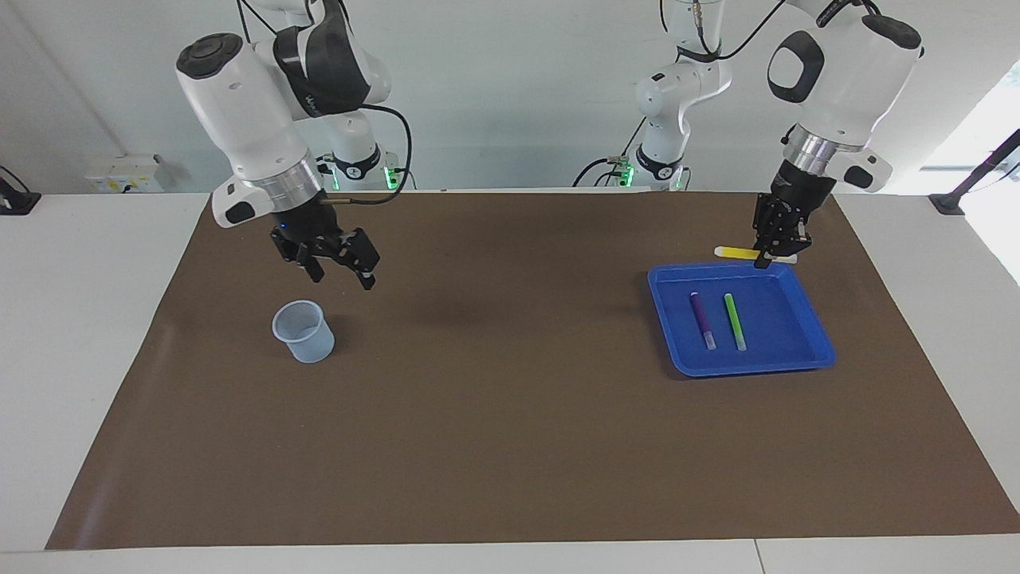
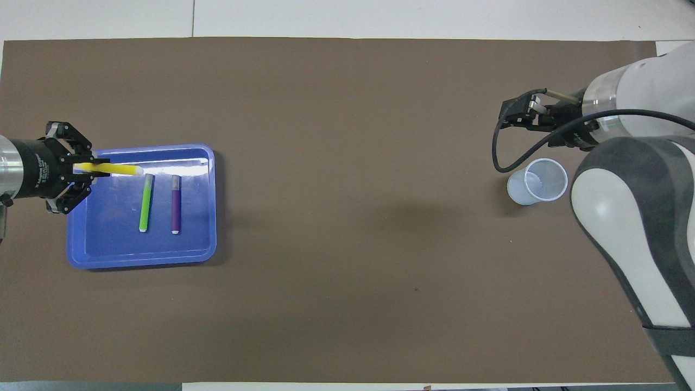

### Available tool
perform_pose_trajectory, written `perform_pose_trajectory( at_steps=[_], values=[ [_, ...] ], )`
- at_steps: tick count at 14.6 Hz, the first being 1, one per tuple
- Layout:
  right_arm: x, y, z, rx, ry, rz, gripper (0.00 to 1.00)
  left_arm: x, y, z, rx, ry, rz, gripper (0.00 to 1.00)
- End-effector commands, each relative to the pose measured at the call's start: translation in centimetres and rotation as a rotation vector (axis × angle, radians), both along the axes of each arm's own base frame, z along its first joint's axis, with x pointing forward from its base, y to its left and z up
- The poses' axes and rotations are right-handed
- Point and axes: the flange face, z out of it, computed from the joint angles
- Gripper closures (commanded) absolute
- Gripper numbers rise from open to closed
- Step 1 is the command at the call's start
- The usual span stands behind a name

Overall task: Right arm passes pens to left for tray arrangement
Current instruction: 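Lower the yellow pen into the tray with the left gripper while the right gripper retracts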

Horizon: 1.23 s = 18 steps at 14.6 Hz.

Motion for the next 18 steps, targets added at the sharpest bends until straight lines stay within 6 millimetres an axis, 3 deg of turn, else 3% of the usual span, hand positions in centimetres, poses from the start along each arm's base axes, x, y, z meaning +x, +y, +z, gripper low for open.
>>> perform_pose_trajectory(
  at_steps=[1,6,8,12,18],
  values=[
    [-1.2,-2.7,0.2,-0.074,0.018,0.068,0.0,-0.9,3.9,-3.2,0.026,0.032,-0.184,1.0],
    [-1.5,-5.4,2.4,-0.133,0.046,0.112,0.0,0.4,10.8,-9.4,0.029,0.024,-0.632,1.0],
    [-2.0,-6.0,3.4,-0.137,0.047,0.125,0.0,0.9,12.1,-12.1,0.042,0.03,-0.798,1.0],
    [-3.1,-7.0,4.7,-0.167,0.061,0.149,0.0,1.7,12.4,-17.4,0.111,0.106,-1.067,1.0],
    [-4.6,-6.9,6.3,-0.164,0.127,0.155,0.0,1.4,11.6,-21.6,0.149,0.129,-1.22,1.0]
  ],
)
